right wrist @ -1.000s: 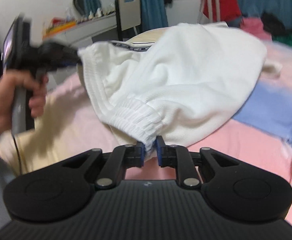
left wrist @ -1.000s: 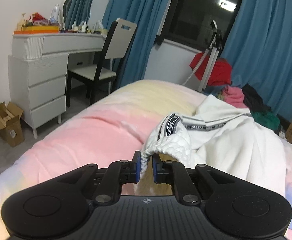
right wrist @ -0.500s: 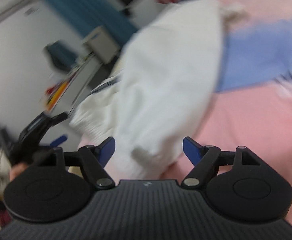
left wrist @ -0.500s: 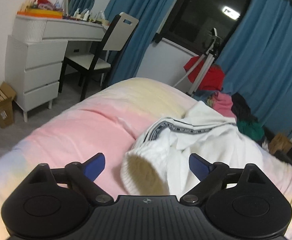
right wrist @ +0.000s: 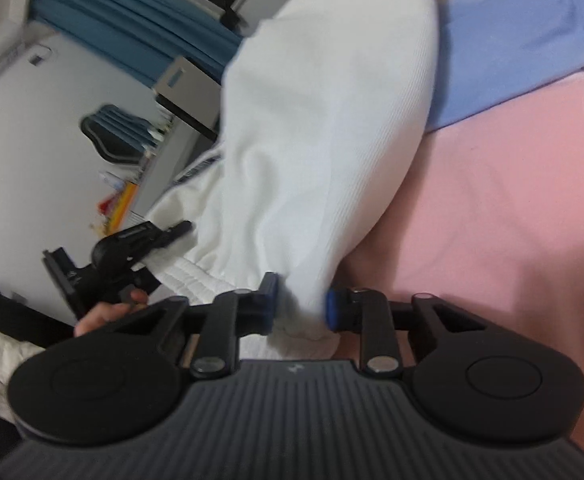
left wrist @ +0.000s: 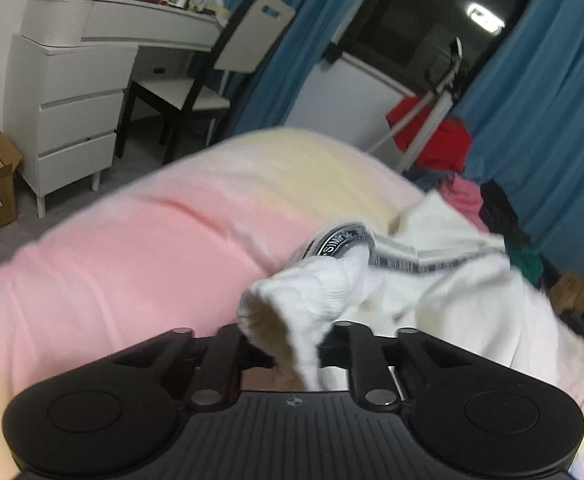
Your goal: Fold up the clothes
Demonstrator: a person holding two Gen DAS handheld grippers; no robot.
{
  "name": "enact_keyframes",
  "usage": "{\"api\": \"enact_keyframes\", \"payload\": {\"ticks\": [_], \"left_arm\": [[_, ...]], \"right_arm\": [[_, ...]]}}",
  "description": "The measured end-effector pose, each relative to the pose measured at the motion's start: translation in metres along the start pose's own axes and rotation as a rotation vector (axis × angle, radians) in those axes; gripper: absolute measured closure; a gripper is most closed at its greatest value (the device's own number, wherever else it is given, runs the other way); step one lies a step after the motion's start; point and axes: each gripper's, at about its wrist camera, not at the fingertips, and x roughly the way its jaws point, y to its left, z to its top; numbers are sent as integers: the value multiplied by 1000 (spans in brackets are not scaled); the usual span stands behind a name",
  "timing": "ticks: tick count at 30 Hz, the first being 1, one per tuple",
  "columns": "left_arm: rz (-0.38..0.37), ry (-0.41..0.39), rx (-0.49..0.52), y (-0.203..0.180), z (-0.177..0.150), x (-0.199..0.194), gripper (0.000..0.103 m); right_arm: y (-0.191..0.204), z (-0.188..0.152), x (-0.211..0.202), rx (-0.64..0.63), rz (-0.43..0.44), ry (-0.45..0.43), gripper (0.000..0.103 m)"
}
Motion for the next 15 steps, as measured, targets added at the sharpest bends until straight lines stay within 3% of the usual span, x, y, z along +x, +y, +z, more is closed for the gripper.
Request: {"api": "enact_keyframes", "payload": {"ticks": [4,11,15], "left_arm": [[11,-63,-39,10,52,-5,91],[187,-159,35,27,171,13,91],[298,-145,111,35,204,62,90]], "right_arm": [[33,-15,22,-3,65,19,91],[105,-35,127,2,231,105,95],[144,-37,188,-47,302,164,95]]}}
